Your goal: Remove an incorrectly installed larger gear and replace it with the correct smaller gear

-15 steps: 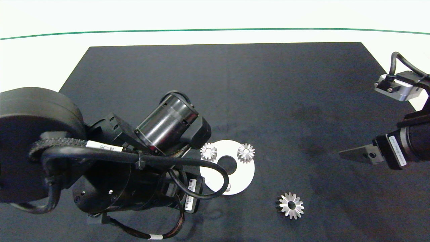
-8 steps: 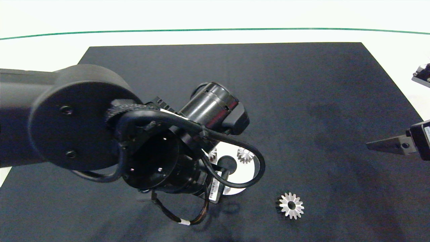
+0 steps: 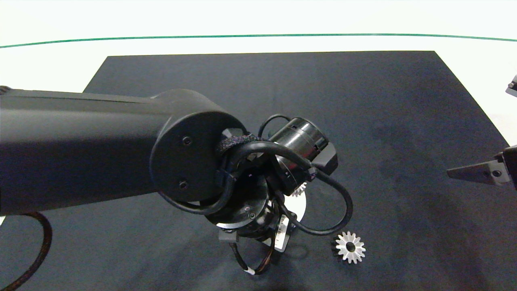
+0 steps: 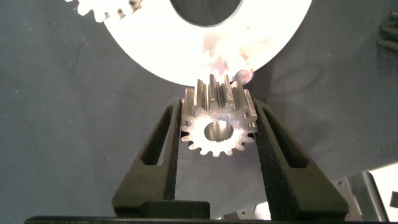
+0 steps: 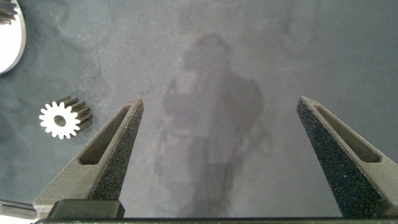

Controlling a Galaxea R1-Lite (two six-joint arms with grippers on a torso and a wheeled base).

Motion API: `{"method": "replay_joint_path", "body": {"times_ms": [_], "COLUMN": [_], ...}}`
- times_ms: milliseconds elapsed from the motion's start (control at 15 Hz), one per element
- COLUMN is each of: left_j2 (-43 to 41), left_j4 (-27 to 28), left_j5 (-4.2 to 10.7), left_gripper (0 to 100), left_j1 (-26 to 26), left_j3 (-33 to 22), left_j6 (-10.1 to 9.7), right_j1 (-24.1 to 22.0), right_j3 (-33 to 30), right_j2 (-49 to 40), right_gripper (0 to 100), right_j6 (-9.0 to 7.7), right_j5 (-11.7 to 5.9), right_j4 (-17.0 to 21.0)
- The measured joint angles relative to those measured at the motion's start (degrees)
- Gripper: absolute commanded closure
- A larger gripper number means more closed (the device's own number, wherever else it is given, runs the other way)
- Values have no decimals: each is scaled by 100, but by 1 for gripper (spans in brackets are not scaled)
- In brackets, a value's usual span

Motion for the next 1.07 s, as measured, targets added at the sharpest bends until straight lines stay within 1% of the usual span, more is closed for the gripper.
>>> {"method": "replay_joint_path", "body": {"times_ms": [200, 467, 800, 933, 1067], "left_j2": [135, 255, 329, 389, 444], "left_j4": [5, 29, 44, 40, 40], "left_j5": [11, 11, 13, 13, 13], "left_gripper": [93, 93, 93, 93, 93], "left_j1": [-11, -63, -88, -105, -129], "left_j3": [-146, -318, -439, -511, -557], "left_j6": [-9, -12, -12, -12, -11], "right_j1": [-94, -306, -385, -488, -567], "right_j3": [-9, -50, -55, -61, -61], "right_j2": [-2, -4, -4, -4, -4], "right_gripper": [0, 0, 0, 0, 0], "right_j6": [-7, -85, -93, -182, -208], "right_j5": [2, 141, 180, 252, 293], "right_j4": [0, 0, 0, 0, 2]}}
